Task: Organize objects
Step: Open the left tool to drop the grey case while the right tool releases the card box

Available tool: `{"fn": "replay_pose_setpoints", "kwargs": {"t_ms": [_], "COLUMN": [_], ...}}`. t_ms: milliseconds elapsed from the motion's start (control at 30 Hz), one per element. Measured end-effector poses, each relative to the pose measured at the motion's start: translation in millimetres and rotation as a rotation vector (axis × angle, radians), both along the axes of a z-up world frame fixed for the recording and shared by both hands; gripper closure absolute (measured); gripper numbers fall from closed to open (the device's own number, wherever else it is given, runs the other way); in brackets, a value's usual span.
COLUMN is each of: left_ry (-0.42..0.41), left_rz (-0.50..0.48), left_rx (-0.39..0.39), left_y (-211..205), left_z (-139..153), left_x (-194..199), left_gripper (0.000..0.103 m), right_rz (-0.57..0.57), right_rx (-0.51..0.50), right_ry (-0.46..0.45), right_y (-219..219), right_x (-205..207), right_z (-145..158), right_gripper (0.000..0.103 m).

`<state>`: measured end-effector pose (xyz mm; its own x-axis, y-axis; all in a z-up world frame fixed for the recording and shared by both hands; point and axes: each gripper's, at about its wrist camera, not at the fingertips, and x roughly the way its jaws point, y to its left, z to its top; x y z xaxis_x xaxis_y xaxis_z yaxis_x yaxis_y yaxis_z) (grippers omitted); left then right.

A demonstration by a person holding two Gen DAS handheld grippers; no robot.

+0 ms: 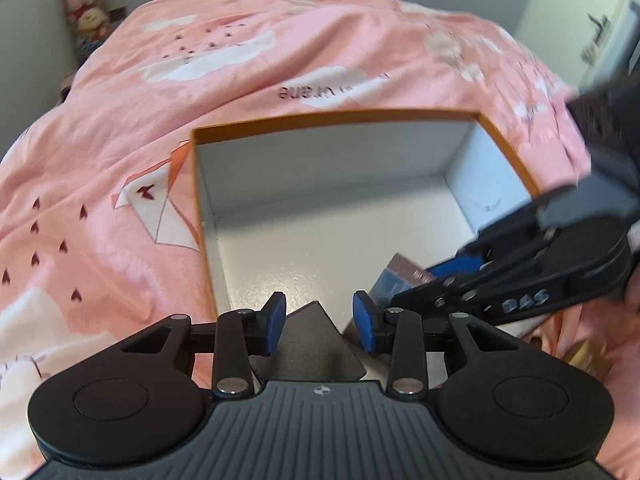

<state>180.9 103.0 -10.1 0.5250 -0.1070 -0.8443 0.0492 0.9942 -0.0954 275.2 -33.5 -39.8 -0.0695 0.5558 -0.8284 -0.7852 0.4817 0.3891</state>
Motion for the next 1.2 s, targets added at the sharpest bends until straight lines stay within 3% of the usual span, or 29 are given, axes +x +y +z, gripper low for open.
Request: {"fn": "replay_pose_setpoints", "kwargs": {"t_ms": [167, 300, 533, 800, 900, 1000, 1133, 1200], "left_ry": [0.041, 0.089, 0.145, 0.198, 0.219, 0.242, 0.261, 0.282], "left_rz": [-0.106, -0.163, -0.221, -0.282, -0.312, -0.332, -0.387, -0.427], "left_rx": [0.065, 0.145, 0.198, 0.257, 0.281, 0.300, 0.323, 0.329], "left_y": [-14.8, -24.7, -33.5, -43.5, -47.0, -49.5, -53.2, -54.0], "left_z": [-12.3, -24.7, -38.6, -54.5, -61.9, -69.9, -73.8, -73.6], "left_x": [9.0, 19.1, 34.6, 44.0, 45.1, 45.9, 43.6, 41.9], "left_gripper": [0.059, 0.056, 0.045, 0.045, 0.045, 0.045, 0.058, 0.060], "right_rz": [0.145, 0.189, 0.304, 0.396, 0.422, 0.403, 0.341, 0.315], "right_rx": [-0.061, -0.106, -0.158, -0.149, -0.180, -0.190, -0.192, -0.189], "right_ry": [0.033, 0.003, -0.257, -0.327, -0.403, -0.401, -0.317, -0.275], "right_y": [5.8, 11.8, 33.0, 46.5, 46.0, 41.7, 33.1, 29.6], "right_x": [5.2, 16.0, 11.8, 14.3, 10.7, 14.9, 29.2, 36.4], "right_z": [1.4, -5.8, -9.7, -27.1, -32.6, -29.1, -23.6, -21.0], "right_gripper": [0.078, 0.076, 0.060, 0.048, 0.040, 0.040, 0.040, 0.040]}}
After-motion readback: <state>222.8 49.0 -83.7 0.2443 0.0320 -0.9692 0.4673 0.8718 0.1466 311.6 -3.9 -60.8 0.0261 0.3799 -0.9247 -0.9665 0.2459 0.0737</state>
